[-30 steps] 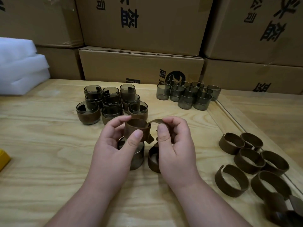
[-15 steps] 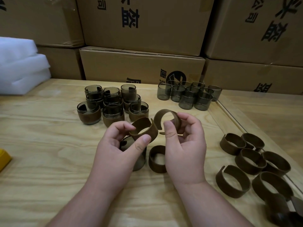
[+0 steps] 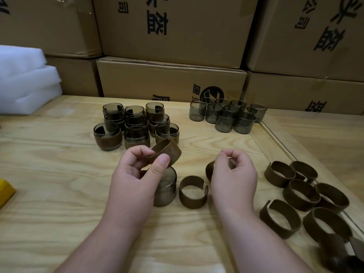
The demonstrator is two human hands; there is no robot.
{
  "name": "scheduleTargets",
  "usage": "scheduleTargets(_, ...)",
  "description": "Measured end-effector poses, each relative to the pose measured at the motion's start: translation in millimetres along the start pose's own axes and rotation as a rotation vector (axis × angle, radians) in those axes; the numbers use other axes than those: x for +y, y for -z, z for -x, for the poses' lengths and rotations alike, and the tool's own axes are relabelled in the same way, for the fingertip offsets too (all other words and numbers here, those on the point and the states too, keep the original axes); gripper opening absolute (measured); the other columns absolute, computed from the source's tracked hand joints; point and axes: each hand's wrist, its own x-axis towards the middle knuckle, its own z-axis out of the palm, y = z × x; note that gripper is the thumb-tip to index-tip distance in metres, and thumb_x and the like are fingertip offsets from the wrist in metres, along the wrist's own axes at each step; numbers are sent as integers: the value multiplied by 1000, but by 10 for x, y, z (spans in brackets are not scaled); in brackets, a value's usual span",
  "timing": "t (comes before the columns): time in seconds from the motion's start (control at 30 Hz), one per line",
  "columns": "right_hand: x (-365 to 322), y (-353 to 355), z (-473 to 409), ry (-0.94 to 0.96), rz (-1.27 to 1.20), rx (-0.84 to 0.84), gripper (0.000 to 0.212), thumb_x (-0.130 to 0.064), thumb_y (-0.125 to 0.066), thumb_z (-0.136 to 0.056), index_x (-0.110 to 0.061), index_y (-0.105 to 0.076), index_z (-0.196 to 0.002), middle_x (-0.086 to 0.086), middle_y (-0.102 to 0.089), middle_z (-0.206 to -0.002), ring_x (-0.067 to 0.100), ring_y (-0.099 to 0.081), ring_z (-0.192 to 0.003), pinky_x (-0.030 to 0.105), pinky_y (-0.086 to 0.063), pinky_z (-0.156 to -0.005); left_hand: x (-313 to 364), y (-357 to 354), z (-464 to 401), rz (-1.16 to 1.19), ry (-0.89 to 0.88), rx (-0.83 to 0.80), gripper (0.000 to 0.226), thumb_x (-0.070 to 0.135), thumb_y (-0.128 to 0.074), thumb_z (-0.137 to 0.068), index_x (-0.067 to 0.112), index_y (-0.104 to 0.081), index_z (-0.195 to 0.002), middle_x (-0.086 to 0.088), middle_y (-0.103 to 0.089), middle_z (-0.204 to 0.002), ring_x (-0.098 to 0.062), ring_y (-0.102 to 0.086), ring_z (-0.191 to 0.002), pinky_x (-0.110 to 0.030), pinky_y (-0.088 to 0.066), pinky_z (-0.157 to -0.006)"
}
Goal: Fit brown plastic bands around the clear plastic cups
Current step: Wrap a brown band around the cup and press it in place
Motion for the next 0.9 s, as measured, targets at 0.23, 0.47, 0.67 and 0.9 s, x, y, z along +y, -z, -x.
scheduleTargets(0.23, -9, -39, 101, 183, -121, -156, 11, -36, -65, -96, -31, -69, -87, -19, -70, -85, -3, -65, -79, 10, -51, -68, -2, 8, -1, -7, 7, 15, 14, 36, -75, -75, 43, -66, -82, 10, -77, -92, -5, -71, -87, -17, -55, -71)
scheduleTargets(0.47, 81, -96, 140, 155, 129, -308, 19, -28, -69, -93, -29, -69, -74, -15, -67, -85, 3, -62, -84, 11, -44, -68, -9, -10, -9, 19, -10, -1, 14, 34, -77, -76, 42, -67, -81, 10, -76, -88, -3, -68, -82, -15, -53, -68)
scheduleTargets(0.67, 24, -105, 209, 410, 332, -351, 18, -49, -59, -83, -35, -71, -83, -20, -63, -98, 6, -57, -108, 34, -43, -100, -15, -5, -8, 28, 10, 0, 14, 34, -79, -74, 38, -67, -82, 9, -75, -86, -2, -69, -80, -15, -53, -68)
scheduleTargets(0.9, -20, -47, 168, 326, 726, -228, 22, -29, -57, -86, -33, -73, -99, -18, -65, -104, 11, -56, -110, 38, -36, -107, -5, -18, 1, 31, 28, 25, 30, 35, -86, -77, 23, -63, -91, 9, -73, -81, -3, -64, -74, -14, -52, -64)
